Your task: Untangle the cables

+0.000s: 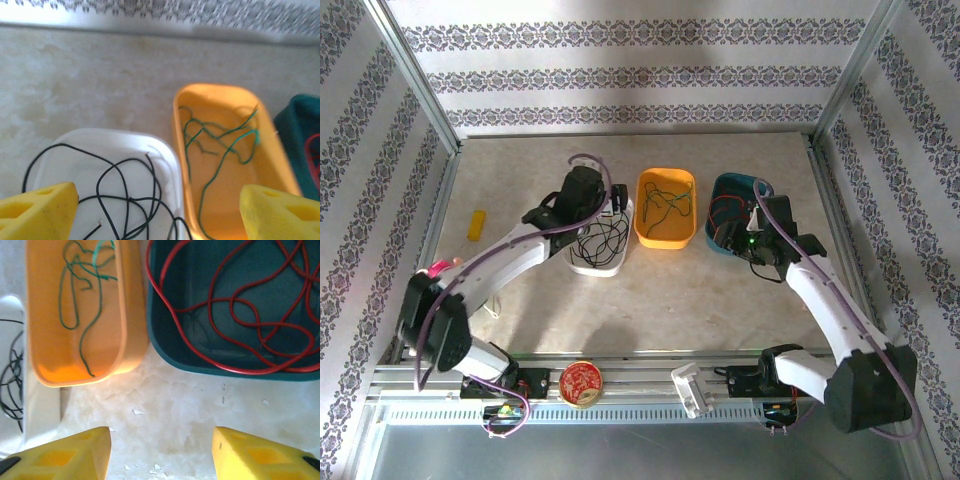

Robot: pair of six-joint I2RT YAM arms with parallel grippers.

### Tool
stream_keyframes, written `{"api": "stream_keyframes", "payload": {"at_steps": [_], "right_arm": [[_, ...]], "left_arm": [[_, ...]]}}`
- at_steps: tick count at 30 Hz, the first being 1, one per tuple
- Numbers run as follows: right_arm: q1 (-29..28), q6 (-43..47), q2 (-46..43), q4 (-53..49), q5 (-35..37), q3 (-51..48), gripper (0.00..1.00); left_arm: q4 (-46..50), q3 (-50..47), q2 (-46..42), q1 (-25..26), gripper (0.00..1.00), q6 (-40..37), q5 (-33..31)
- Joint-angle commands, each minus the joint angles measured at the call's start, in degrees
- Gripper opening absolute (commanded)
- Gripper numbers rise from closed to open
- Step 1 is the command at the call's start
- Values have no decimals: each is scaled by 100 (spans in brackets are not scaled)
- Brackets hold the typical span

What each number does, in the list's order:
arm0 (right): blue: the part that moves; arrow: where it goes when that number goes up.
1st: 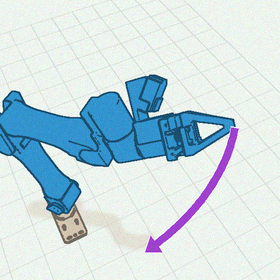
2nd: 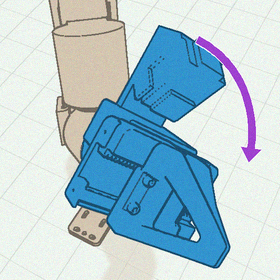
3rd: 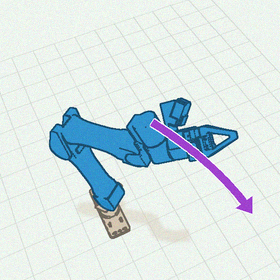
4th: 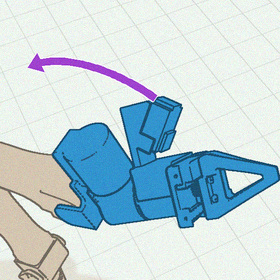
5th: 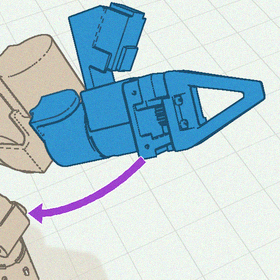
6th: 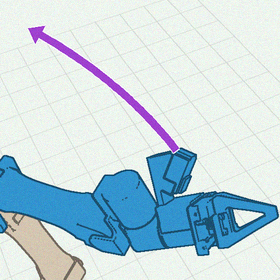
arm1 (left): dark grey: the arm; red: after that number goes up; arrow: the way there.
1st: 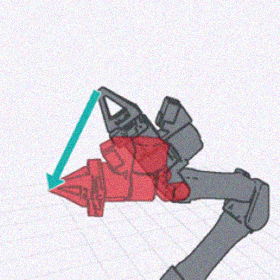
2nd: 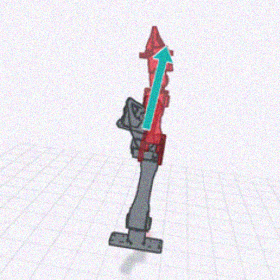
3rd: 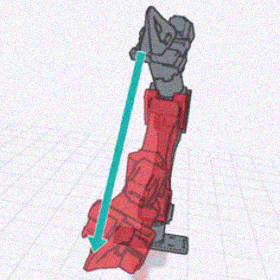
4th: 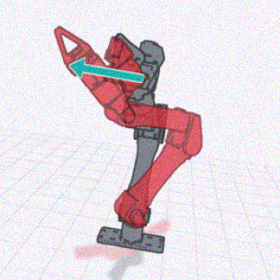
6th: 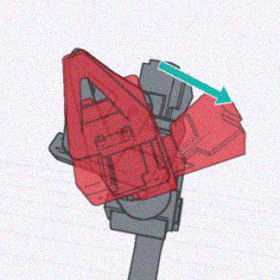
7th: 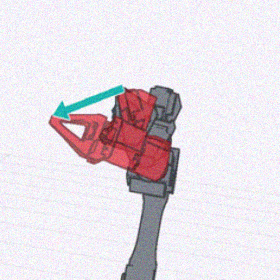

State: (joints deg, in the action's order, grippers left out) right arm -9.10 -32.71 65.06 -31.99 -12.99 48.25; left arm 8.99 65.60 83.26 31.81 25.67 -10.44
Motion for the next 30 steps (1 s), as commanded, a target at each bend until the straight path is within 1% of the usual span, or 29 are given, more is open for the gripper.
{"api": "stream_keyframes", "payload": {"at_steps": [1, 2, 4, 8, 10, 13, 15, 17, 20, 23, 25, 27, 30], "right_arm": [[51, -78, 367, -82, -303, -139, 55], [51, -95, 460, -63, -358, -170, 55], [45, -128, 631, -25, -419, -238, 54], [36, -174, 760, 95, -408, -350, 54], [33, -182, 801, 113, -359, -344, 54], [32, -190, 837, 156, -276, -345, 54], [32, -201, 866, 197, -274, -342, 54], [32, -225, 886, 234, -282, -356, 54], [32, -245, 895, 289, -303, -378, 54], [32, -194, 895, 290, -368, -352, 54], [36, -136, 871, 268, -405, -334, 54], [34, -88, 838, 217, -408, -303, 54], [43, -20, 777, 136, -358, -272, 54]], "left_arm": [[400, -526, -371, 89, 84, 205, 281], [462, -661, -455, 178, 84, 137, 468], [567, -1051, -604, 515, 84, -154, 1007], [1039, -1652, -740, 1537, 85, -538, 1454], [1294, -1942, -715, 1940, 85, -249, 1367], [1277, -2357, -749, 2320, 85, 462, 973], [1195, -2582, -826, 2508, 85, 762, 710], [1112, -2757, -823, 2532, 86, 1072, 536], [1025, -2897, -646, 2494, 87, 1405, 48], [1127, -2669, -194, 2245, 88, 1415, -338], [1287, -2335, 180, 2025, 88, 1382, -617], [1176, -2122, 453, 1787, 87, 1285, -600], [746, -1899, 777, 1334, 87, 1032, -296]]}}
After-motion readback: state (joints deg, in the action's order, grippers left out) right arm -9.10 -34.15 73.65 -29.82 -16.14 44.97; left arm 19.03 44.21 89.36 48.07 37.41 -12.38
